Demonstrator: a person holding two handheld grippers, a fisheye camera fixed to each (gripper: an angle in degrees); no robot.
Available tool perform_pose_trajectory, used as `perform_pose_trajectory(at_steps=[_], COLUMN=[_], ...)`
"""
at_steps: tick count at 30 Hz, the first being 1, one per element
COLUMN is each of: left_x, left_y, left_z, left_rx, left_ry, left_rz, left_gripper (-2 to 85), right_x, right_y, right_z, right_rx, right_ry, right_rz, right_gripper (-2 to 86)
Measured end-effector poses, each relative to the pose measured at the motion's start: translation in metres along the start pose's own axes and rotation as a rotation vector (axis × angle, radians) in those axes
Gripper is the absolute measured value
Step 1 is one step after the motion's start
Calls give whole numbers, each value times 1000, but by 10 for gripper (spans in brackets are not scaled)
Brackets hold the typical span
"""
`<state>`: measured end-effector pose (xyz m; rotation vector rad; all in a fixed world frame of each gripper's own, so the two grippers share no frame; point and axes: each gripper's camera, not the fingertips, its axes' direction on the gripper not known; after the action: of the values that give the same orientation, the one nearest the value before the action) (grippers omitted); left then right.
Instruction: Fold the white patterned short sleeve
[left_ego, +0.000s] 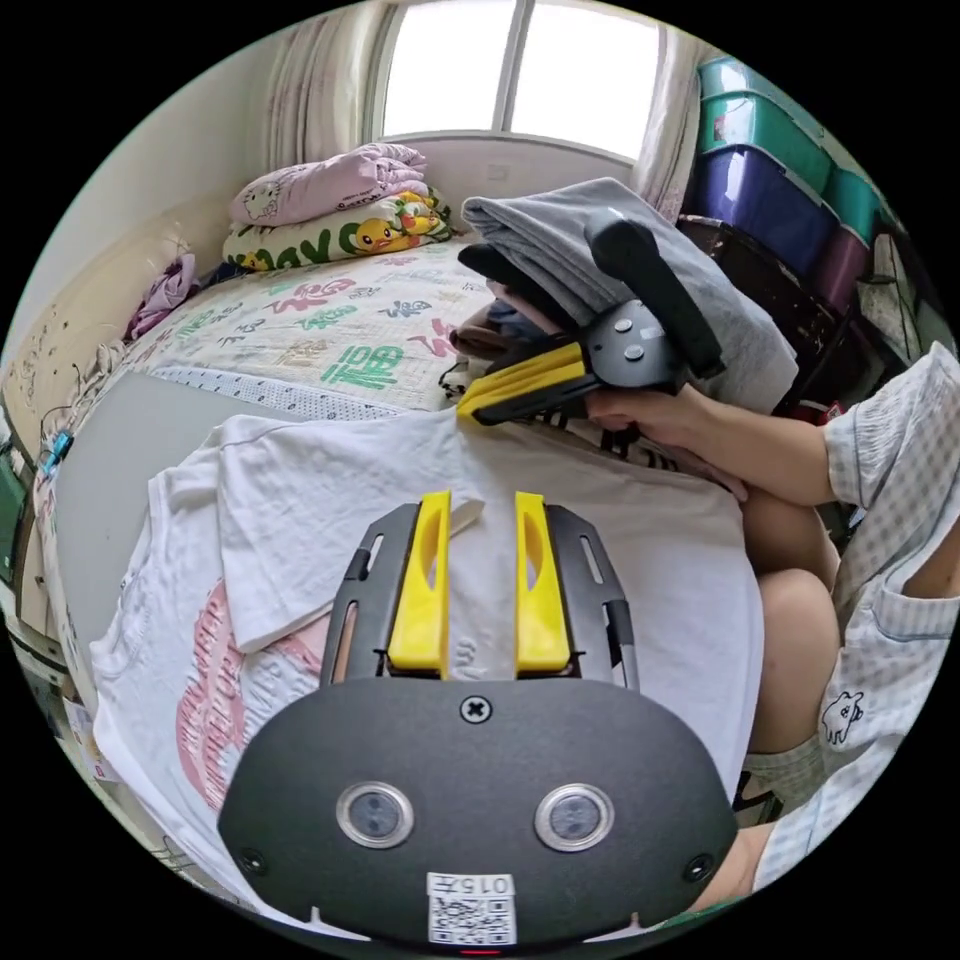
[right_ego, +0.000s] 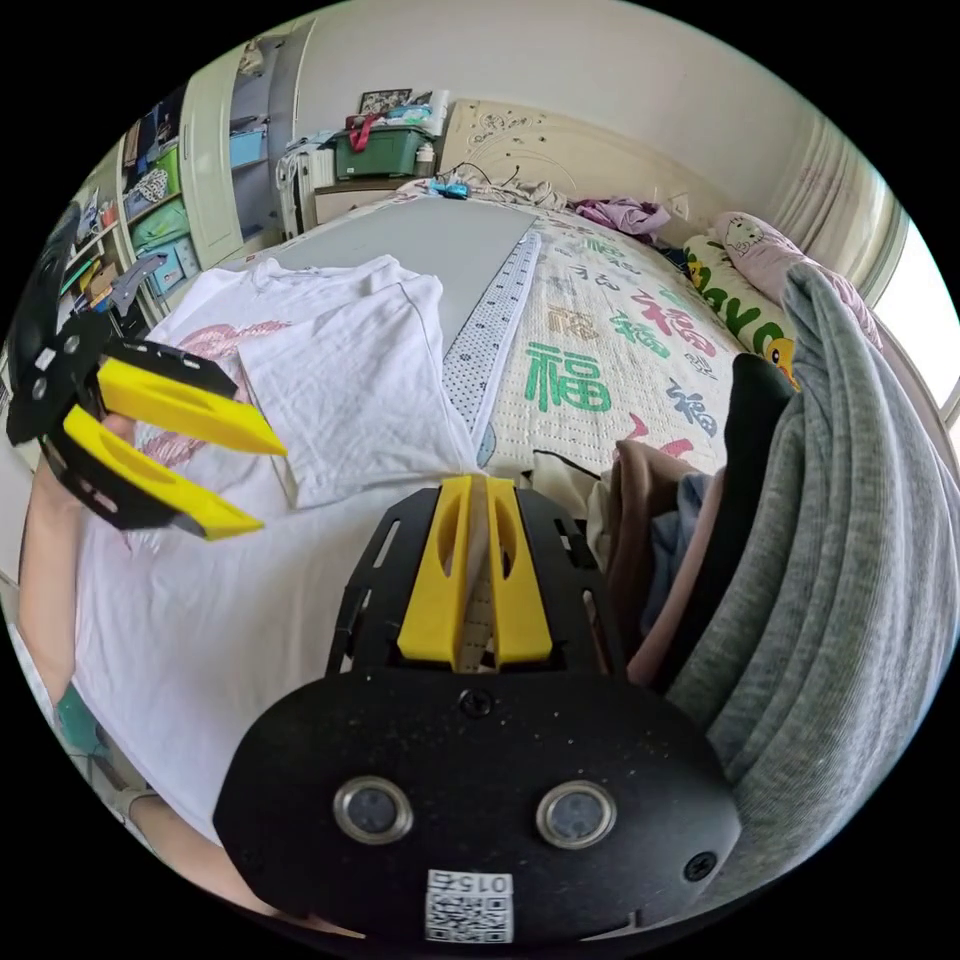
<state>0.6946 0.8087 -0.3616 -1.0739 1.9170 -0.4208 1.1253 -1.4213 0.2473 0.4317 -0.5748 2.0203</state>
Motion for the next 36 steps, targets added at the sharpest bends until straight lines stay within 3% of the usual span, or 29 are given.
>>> perform_pose_trajectory(at_steps=[8,23,26,30,33,36], left_x=[31,29,-10,-85,-121,-134], left_y=[-10,-15,-3,44,62,59], left_z=[42,44,10,-36,-31,-25], left_rx=[-89,-96,7,191,146,107], left_ry=[-152,-146,-139,-238,-239,-215], left_rz=[2,43,-94,-501,-683,-737], left_gripper=[27,9,15,29,54,62], right_x=[0,17,21,14,5,11], right_y=[-25,-38,-29,-16,5,17], right_z=[20,74,68,56,45,47], right_rx=[14,-19,25,93,177,198], right_ry=[-52,-81,-83,-25,26,62], right_rz=[28,73,69,40,-7,8], right_gripper=[36,-10,-10,-10,-10,-8])
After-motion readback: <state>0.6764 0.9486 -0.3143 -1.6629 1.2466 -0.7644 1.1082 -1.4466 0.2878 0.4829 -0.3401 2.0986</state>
